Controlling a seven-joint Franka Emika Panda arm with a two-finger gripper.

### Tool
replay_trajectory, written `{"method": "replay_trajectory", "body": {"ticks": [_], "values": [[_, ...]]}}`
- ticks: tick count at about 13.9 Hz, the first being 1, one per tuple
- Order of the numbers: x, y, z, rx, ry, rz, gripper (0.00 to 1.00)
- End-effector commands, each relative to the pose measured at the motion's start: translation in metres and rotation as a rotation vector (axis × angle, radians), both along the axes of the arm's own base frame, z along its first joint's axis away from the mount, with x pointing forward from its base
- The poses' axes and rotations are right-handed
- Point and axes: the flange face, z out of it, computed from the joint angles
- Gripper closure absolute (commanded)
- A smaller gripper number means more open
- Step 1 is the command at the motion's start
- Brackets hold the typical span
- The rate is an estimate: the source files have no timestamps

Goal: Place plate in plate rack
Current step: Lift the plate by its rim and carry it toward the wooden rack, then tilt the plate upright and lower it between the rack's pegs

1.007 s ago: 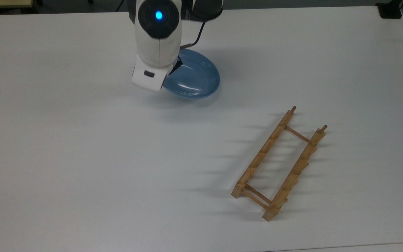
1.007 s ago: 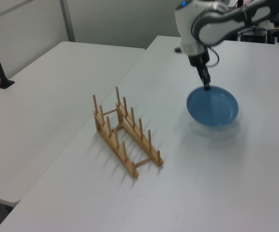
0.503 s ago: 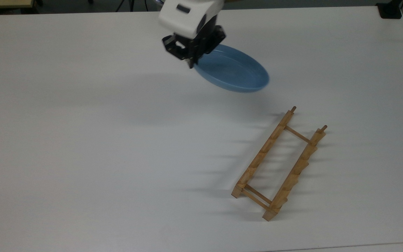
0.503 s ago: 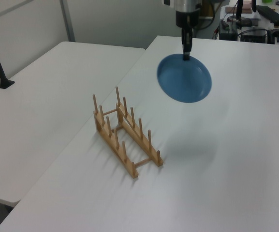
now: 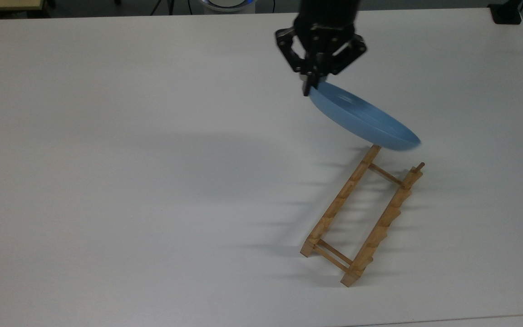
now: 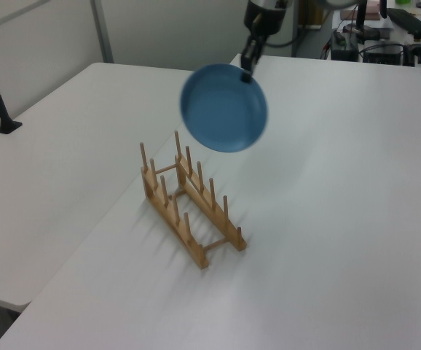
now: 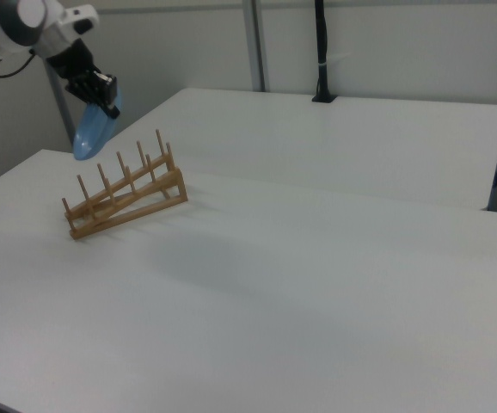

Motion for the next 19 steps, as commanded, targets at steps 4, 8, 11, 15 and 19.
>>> {"method": "replay_trajectory", "body": {"ticks": [4, 8, 11, 15, 19], "values": [[0.009, 0.08, -0.046, -0.174, -0.268, -0.1, 1.0], [0.013, 0.087, -0.066, -0.199, -0.348, -0.116, 1.0], [0.016, 0.089, -0.074, -0.22, -0.349, -0.106, 1.0], [0.007, 0.106, -0.094, -0.261, -0.336, -0.062, 1.0], [-0.003, 0.122, -0.107, -0.27, -0.317, -0.029, 1.0]]}}
